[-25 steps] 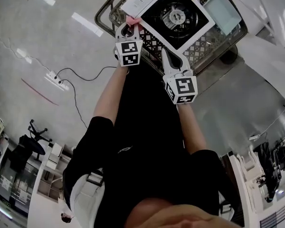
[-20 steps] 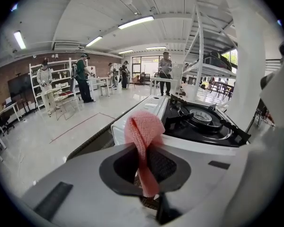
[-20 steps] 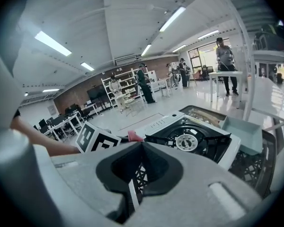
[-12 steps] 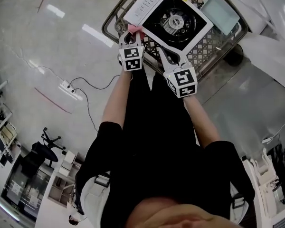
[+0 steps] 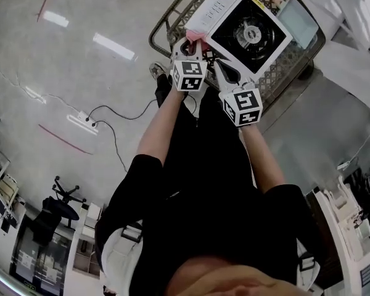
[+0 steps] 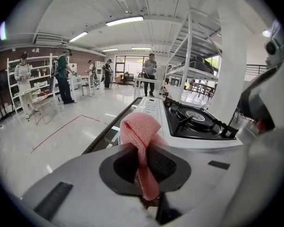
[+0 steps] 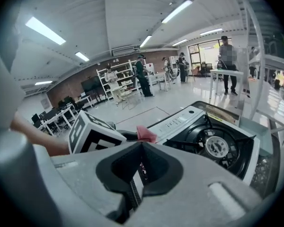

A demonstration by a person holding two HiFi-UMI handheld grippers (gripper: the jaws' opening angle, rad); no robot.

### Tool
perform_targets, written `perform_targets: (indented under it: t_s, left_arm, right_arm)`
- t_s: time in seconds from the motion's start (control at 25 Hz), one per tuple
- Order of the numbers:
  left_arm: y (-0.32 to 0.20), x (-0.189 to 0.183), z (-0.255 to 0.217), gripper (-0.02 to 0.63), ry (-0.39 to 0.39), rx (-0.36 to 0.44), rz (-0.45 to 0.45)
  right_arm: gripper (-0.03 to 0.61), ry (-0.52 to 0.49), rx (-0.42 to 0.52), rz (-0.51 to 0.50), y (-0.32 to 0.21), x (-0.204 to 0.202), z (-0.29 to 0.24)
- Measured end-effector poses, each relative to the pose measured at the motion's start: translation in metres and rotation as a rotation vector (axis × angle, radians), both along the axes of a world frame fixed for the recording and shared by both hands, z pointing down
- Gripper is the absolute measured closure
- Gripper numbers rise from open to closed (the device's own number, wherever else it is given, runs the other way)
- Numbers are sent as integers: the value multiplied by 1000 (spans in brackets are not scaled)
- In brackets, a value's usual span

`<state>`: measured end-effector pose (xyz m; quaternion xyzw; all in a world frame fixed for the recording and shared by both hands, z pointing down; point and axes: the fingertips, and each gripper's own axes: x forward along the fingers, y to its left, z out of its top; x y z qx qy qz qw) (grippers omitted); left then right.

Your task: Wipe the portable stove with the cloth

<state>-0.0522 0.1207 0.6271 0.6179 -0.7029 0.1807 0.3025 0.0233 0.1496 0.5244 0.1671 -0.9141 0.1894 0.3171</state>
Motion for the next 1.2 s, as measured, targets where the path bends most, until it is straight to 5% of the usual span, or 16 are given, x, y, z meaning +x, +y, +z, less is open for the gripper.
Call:
perform_targets:
  t_s: [0.32,0.68,1.2]
  left_arm:
    - [1,-21,9,583,9,-19,118]
    - [19,-21,-10,583,119,11,260]
    - [29,-98,-55,583,40,79,327]
  right_arm:
    - [575,57,44,21,14,-38,-2]
    - [575,36,64,76,10,-78,-22]
    - [575,-68,17,365,-15,-73,-49]
